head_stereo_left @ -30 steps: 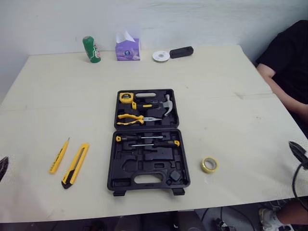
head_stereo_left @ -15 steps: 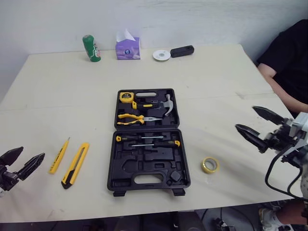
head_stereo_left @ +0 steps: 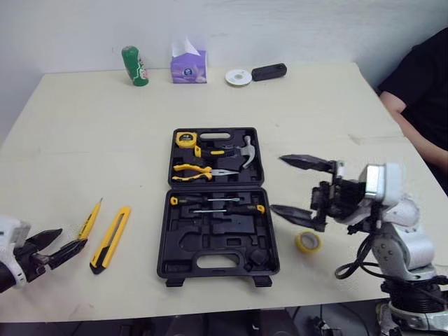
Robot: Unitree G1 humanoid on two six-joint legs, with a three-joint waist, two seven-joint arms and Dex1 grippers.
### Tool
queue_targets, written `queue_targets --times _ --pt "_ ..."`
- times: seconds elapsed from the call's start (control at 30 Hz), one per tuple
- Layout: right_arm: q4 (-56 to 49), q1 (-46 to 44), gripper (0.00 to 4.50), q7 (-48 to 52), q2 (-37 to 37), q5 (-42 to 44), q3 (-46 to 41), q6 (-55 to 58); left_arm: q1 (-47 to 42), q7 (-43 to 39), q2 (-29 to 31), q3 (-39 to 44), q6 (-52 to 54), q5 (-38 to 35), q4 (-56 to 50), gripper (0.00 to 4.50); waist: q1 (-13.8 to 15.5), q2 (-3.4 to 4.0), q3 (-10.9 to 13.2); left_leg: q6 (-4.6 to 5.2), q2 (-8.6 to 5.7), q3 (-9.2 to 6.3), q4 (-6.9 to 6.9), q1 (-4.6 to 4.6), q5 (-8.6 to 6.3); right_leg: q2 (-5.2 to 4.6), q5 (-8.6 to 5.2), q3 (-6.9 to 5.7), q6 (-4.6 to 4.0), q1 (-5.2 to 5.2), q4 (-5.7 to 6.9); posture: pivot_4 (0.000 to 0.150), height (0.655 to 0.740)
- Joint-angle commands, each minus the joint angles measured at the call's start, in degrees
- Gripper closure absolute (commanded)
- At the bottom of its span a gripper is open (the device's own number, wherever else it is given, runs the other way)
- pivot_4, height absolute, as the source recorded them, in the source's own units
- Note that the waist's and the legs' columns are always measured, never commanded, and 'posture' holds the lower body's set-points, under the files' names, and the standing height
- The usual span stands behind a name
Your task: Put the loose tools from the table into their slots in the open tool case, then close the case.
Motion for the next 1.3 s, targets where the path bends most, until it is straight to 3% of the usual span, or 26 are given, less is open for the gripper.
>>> queue_targets --times 0.03,0.5,0.6,0.8,0.83,1.3 --pt "-2.5 0.5 0.05 0.0 0.2 0.0 0.5 0.3 -0.8 0.4 0.5 -1.1 -0.2 2.0 1.2 0.00 0.0 -0.01 0.0 0.00 -0.02 0.00 0.00 0.00 0.00 -0.01 0.00 0.00 0.00 0.00 0.00 0.150 0.7400" --pt "-2.9 0.2 0.05 3.3 -0.1 -2.6 2.9 -1.9 -3.0 -1.5 1.3 -5.6 -0.2 5.1 2.3 0.00 0.7 -0.03 0.0 -0.06 -0.03 0.01 0.01 0.02 0.10 -0.02 0.00 -0.01 0.00 -0.02 0.06 0.150 0.7400" --pt "-3.0 -0.3 0.00 2.6 0.1 -2.6 2.8 -1.5 -3.5 -1.6 0.5 -6.5 -0.1 5.3 2.7 0.92 0.8 -0.03 0.0 -0.07 -0.03 0.01 0.01 0.03 0.12 -0.02 0.00 -0.01 0.00 -0.02 0.12 0.150 0.7400" --pt "-2.3 0.1 0.00 1.8 -0.2 -3.1 2.3 -1.1 -3.4 -2.9 -0.6 -8.4 -6.0 8.1 3.8 3.76 0.9 -0.03 0.0 -0.07 -0.05 0.01 0.01 0.04 0.13 -0.04 0.00 -0.01 0.00 -0.03 0.14 0.150 0.7400" --pt "-2.3 0.2 0.00 1.7 -0.3 -3.1 2.3 -1.1 -3.3 -3.1 -0.9 -8.4 -6.1 7.9 3.8 3.95 0.9 -0.03 0.0 -0.07 -0.04 0.01 0.01 0.04 0.14 -0.04 0.00 -0.02 0.00 -0.03 0.14 0.150 0.7400" --pt "-1.5 0.4 0.00 2.5 -0.5 -4.0 2.6 -1.3 -5.9 -2.8 -3.1 -5.9 -11.7 7.1 6.1 3.95 1.1 -0.03 0.0 -0.09 -0.08 0.01 0.06 0.05 0.19 -0.07 0.00 -0.03 0.00 -0.03 0.29 0.150 0.7400"
